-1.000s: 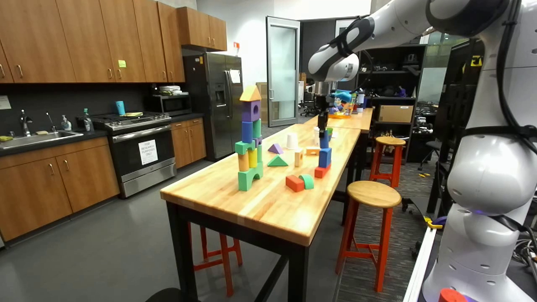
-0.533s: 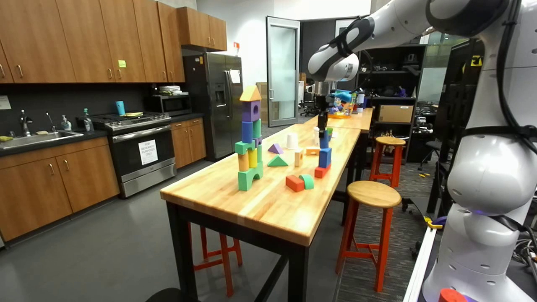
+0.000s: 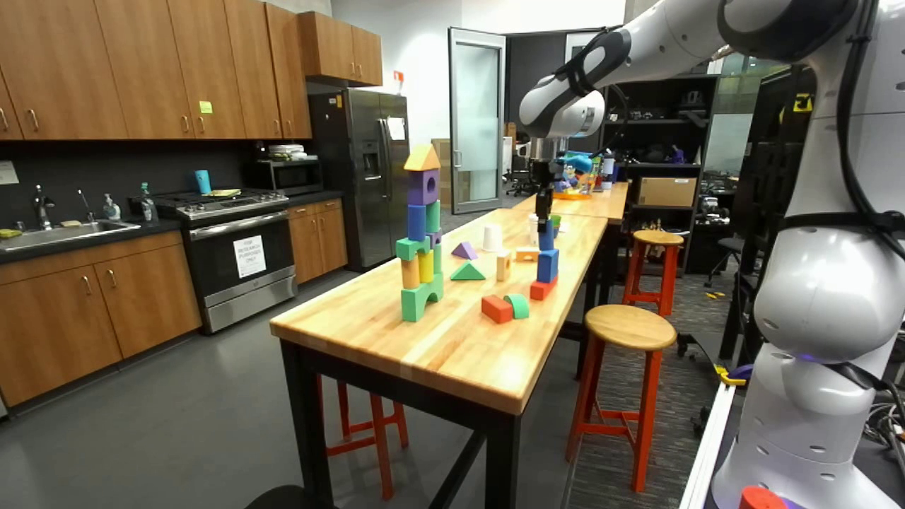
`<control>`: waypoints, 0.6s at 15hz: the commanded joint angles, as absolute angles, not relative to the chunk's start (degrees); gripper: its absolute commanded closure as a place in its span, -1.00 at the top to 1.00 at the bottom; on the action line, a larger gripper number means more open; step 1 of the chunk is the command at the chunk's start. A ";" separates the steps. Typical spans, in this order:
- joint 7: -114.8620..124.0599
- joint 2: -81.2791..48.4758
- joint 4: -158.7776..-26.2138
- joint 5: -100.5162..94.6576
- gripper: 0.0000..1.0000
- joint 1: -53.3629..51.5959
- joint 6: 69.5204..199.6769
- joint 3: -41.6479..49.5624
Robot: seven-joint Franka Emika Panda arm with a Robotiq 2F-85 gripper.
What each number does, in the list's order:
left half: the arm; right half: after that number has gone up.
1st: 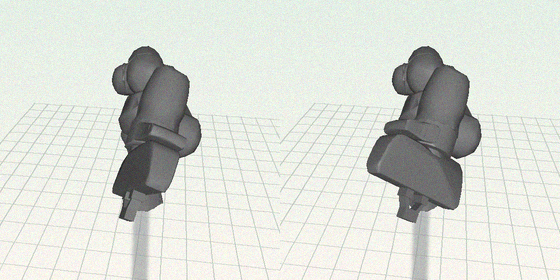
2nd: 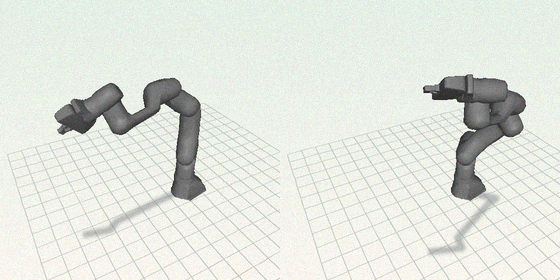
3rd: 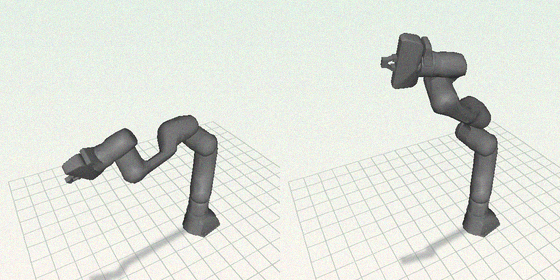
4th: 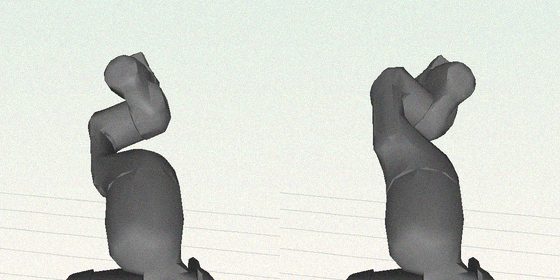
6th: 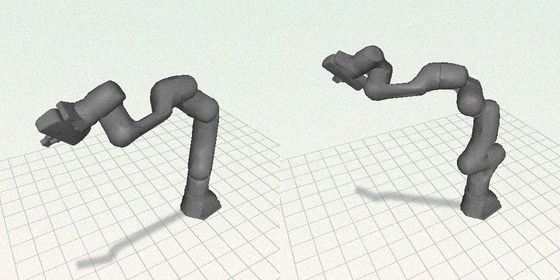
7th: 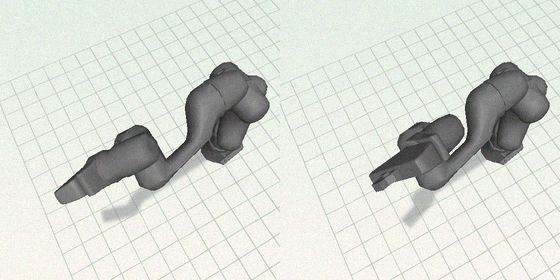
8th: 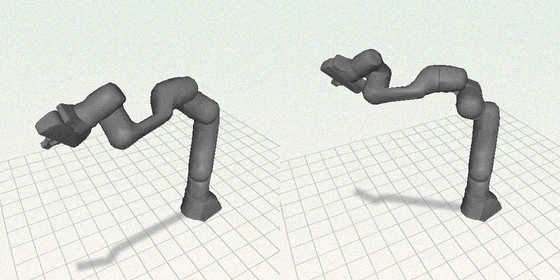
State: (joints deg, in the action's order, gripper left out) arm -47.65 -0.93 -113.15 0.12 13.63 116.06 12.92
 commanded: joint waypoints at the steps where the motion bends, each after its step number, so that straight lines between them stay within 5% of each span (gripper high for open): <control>1: -46.93 -0.26 -113.73 -0.03 -0.65 13.54 116.53 12.94; 9: -47.19 -0.55 -113.74 0.29 -0.65 13.63 116.96 13.01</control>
State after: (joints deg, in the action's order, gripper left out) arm -47.65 -1.00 -113.30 0.13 13.64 116.20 12.96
